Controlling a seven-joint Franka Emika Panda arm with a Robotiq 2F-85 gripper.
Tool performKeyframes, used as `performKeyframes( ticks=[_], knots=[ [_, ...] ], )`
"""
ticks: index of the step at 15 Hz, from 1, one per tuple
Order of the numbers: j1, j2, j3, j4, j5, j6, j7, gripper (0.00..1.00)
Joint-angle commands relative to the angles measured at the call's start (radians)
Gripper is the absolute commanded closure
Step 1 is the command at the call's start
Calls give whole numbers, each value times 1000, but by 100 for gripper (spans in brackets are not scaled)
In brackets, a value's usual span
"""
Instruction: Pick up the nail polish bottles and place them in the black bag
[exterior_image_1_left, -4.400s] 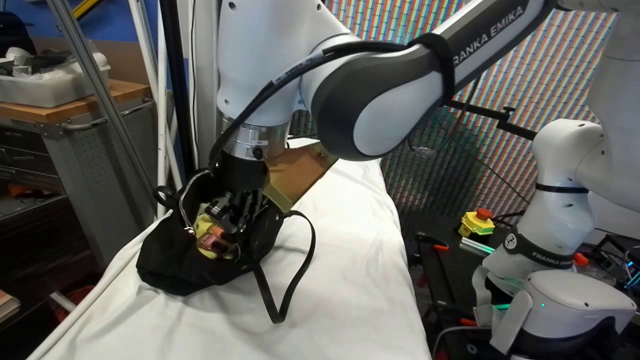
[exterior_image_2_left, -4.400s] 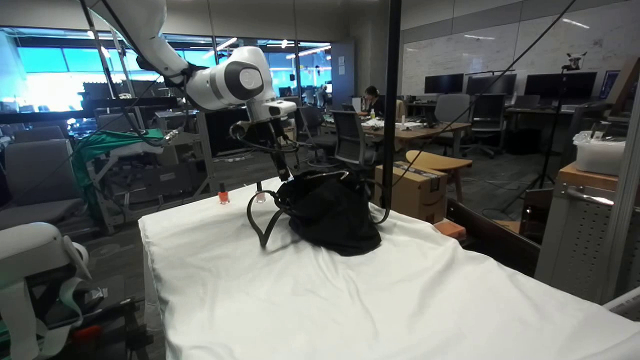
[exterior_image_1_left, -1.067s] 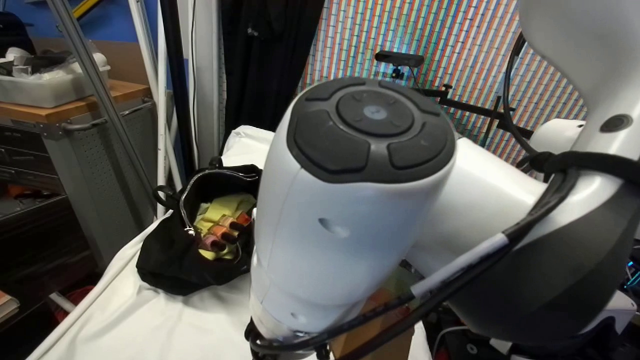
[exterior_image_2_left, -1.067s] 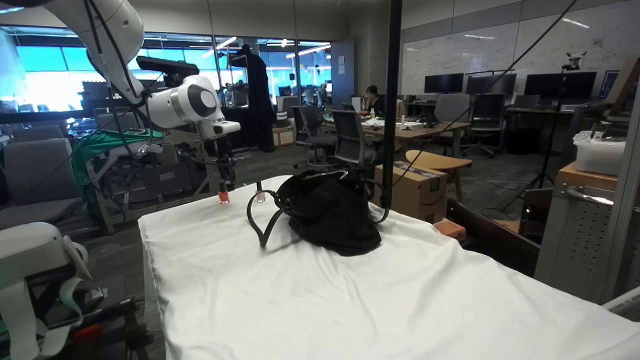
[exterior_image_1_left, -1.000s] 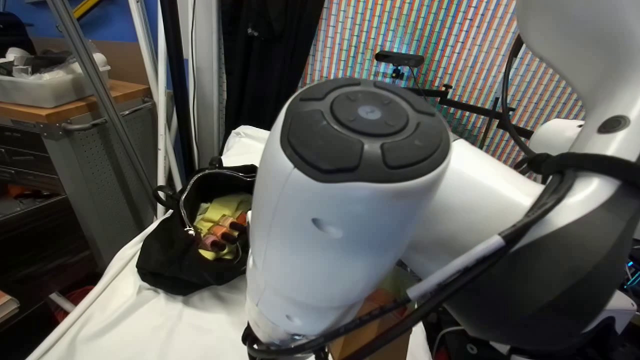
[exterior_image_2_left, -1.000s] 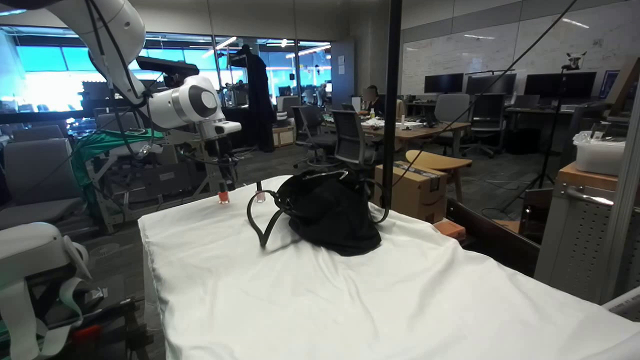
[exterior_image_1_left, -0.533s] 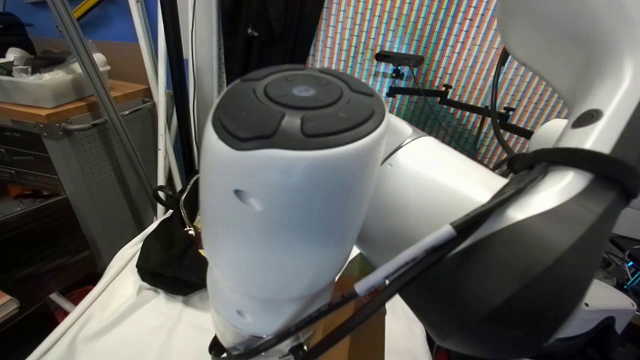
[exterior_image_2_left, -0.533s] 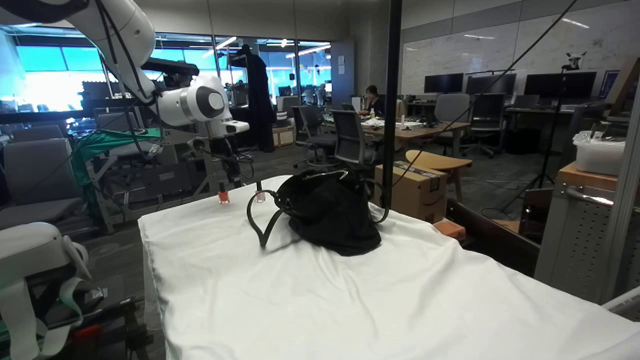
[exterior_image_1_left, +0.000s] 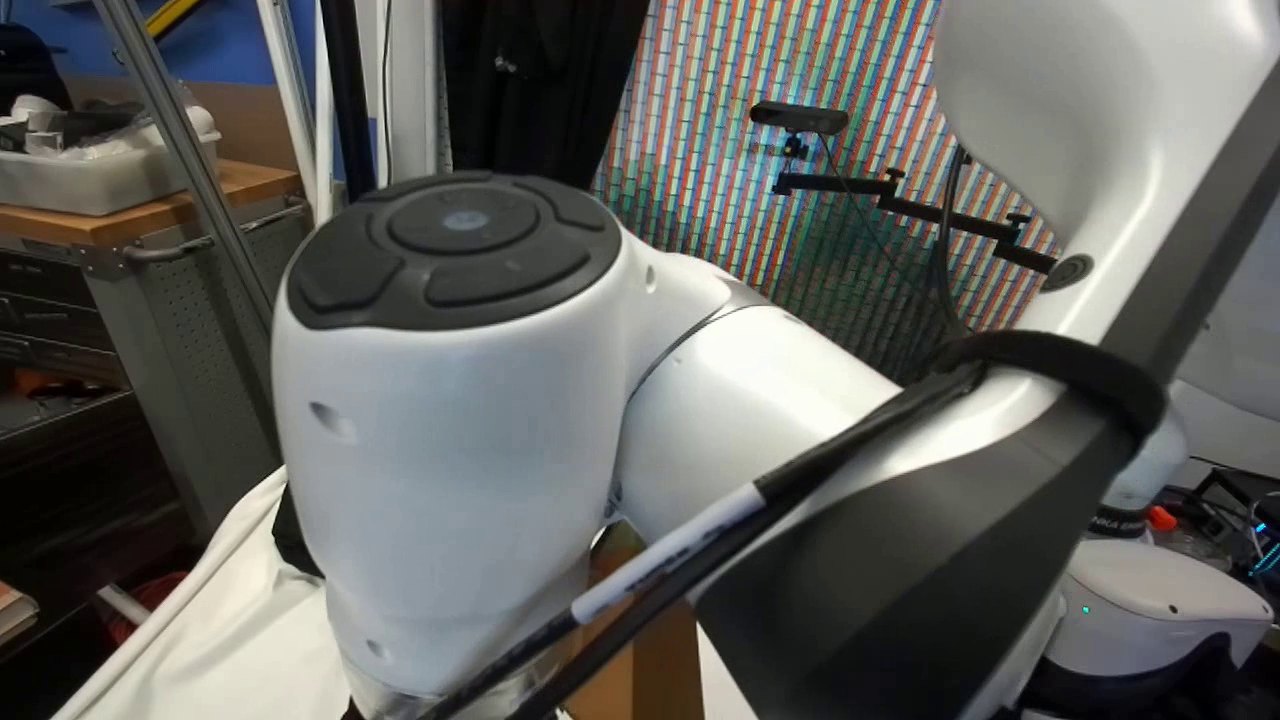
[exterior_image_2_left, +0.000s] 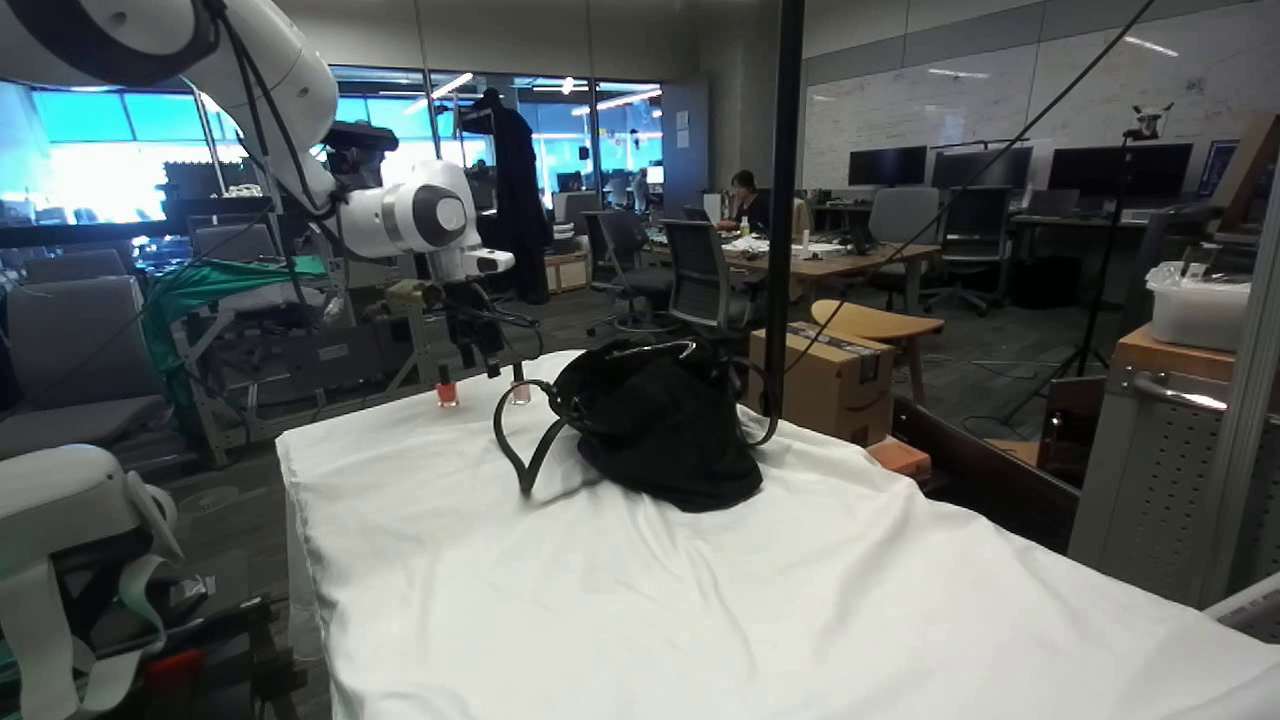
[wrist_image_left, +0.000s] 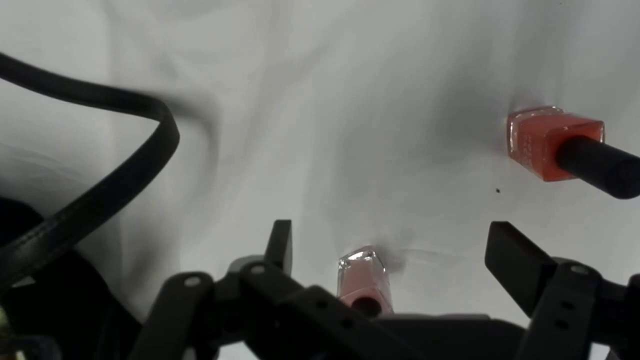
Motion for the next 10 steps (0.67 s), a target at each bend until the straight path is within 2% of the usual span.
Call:
performKeyframes(
  ticks=[1, 10],
  knots=[
    [-9, 38, -8, 64, 35, 1, -105, 0],
    [-31, 111, -6, 151, 89, -21, -277, 0]
  ],
)
